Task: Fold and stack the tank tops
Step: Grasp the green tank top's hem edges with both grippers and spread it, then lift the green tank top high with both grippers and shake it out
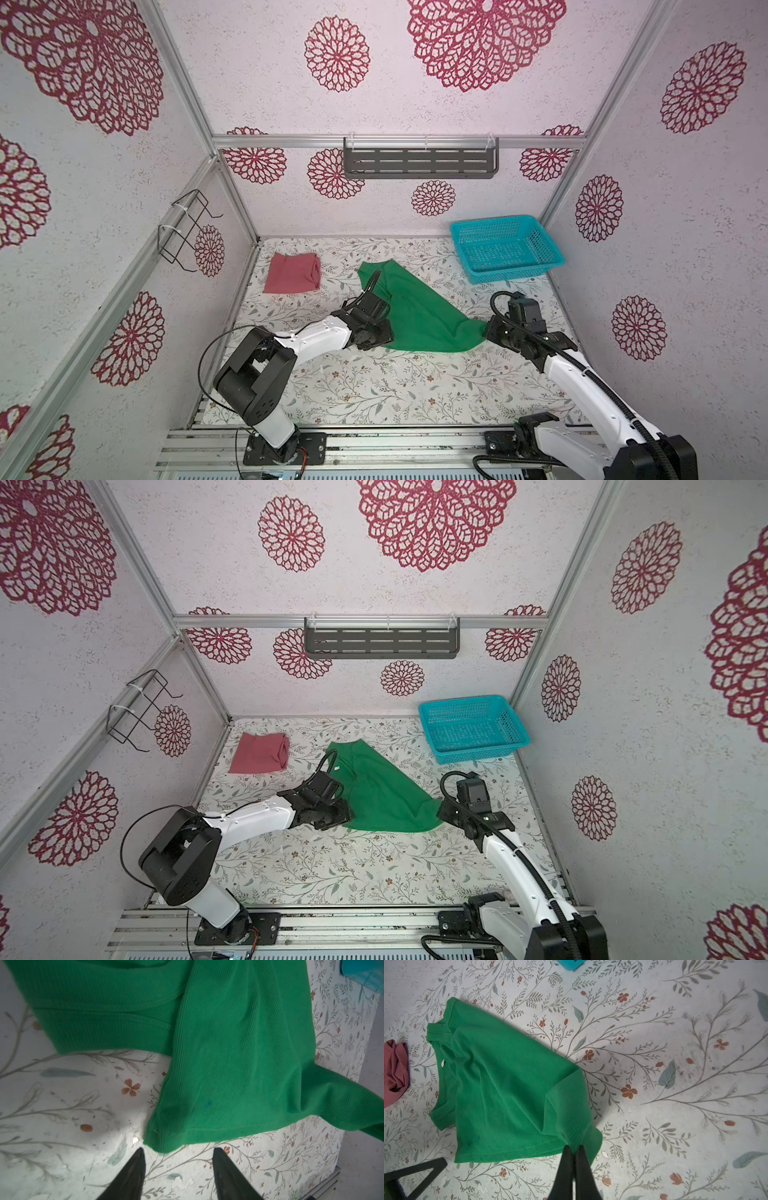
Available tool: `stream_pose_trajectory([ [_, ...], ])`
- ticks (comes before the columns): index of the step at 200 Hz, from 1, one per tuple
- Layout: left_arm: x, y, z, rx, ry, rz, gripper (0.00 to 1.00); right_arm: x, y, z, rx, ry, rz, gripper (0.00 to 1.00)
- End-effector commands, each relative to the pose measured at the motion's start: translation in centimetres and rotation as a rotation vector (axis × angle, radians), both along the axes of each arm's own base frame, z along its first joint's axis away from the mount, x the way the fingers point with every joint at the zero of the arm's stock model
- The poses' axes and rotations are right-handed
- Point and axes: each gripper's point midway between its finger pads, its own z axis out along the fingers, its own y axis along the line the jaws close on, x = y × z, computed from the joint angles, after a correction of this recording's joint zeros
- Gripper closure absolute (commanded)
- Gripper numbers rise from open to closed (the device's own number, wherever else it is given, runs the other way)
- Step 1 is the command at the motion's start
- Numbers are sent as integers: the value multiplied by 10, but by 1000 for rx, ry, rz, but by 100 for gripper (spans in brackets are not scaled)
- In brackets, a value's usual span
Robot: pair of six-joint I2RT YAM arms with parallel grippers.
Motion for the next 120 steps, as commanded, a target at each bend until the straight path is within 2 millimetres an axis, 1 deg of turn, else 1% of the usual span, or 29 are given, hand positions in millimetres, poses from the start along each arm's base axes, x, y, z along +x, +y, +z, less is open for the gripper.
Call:
stream_pose_trajectory([
  [1, -5, -5, -21, 3, 40, 48, 51, 3, -1, 15, -1, -48, 2, 100],
  [21, -13, -6, -33, 19, 72, 44, 58, 3, -2, 19, -7, -59, 7, 100],
  [41, -15, -5, -38, 52, 88, 35, 68, 3, -1, 23, -11, -75, 15, 100],
  [53, -14, -7, -37, 58, 84, 23, 79, 4, 1, 26, -4, -93, 32, 100],
  [65, -11, -7, -32, 71, 65, 8, 89, 6, 8, 27, 20, -120, 69, 100],
  [77, -6, -5, -25, 102, 41, -10, 100, 6, 17, 23, 50, -117, 108, 100],
  [102, 3, -1, -2, 152, -20, -39, 100, 0, 23, 10, 76, -57, 135, 100],
  [120, 11, 9, 18, 185, -82, -22, 100, -4, 23, 11, 89, -66, 131, 100],
])
